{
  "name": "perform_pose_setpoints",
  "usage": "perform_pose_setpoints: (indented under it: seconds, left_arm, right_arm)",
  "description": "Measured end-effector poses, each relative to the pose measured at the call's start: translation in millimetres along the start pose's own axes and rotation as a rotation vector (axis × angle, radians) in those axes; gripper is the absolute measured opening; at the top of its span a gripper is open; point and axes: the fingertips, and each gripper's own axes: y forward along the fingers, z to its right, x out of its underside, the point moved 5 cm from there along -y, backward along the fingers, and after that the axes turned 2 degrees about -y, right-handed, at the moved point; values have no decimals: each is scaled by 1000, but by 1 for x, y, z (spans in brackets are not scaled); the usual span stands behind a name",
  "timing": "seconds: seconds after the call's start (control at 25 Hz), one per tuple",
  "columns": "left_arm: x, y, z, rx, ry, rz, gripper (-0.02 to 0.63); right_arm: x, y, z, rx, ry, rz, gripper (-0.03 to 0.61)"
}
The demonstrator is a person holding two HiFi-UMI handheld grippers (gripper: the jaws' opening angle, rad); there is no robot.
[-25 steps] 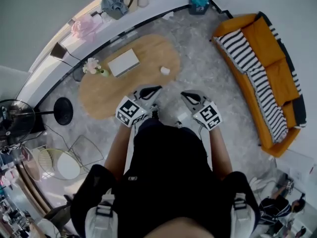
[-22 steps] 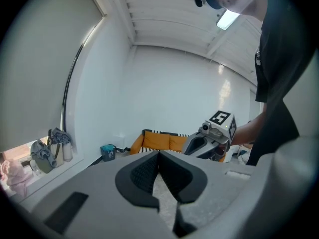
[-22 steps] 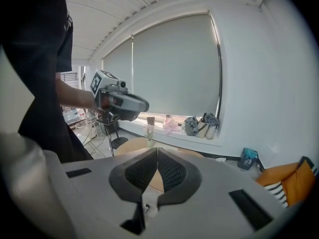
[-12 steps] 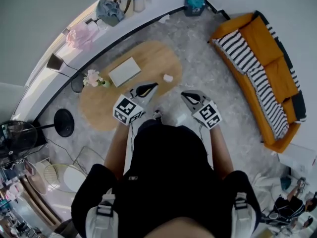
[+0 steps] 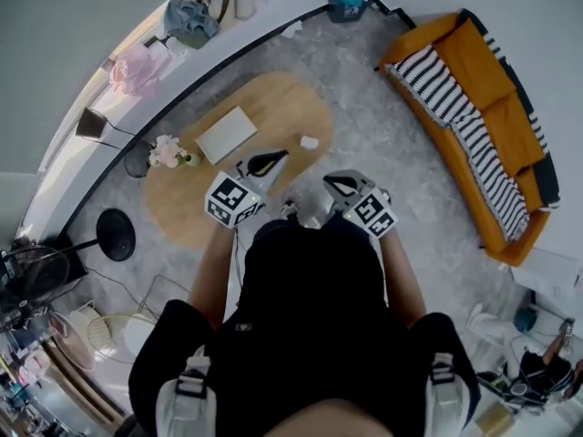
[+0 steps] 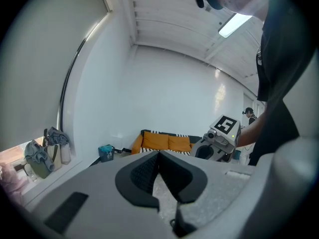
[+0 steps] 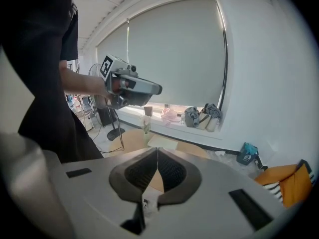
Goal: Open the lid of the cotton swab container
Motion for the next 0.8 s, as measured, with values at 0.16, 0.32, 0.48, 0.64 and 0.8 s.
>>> perform_pose_setpoints:
  seconds: [0.16, 0.32, 0.48, 0.64, 0.8]
  left_arm:
    - [2, -2, -8, -1, -8, 7, 0]
    - [3, -1, -13, -18, -19, 10, 0]
    - [-1, -5, -24, -62, -34, 24, 0]
    - [-3, 2, -30, -88, -41, 21, 0]
    - [-4, 6, -40, -115, -62, 14, 0]
  right_arm:
    - [-5, 8, 6, 2, -34, -37, -5]
    - [-10, 14, 14, -22, -56, -24, -5]
    - [-15, 24, 24, -67, -69, -14, -5]
    - [-19, 28, 43, -92, -66, 1, -5]
    - [-17, 40, 56, -127, -82, -17, -5]
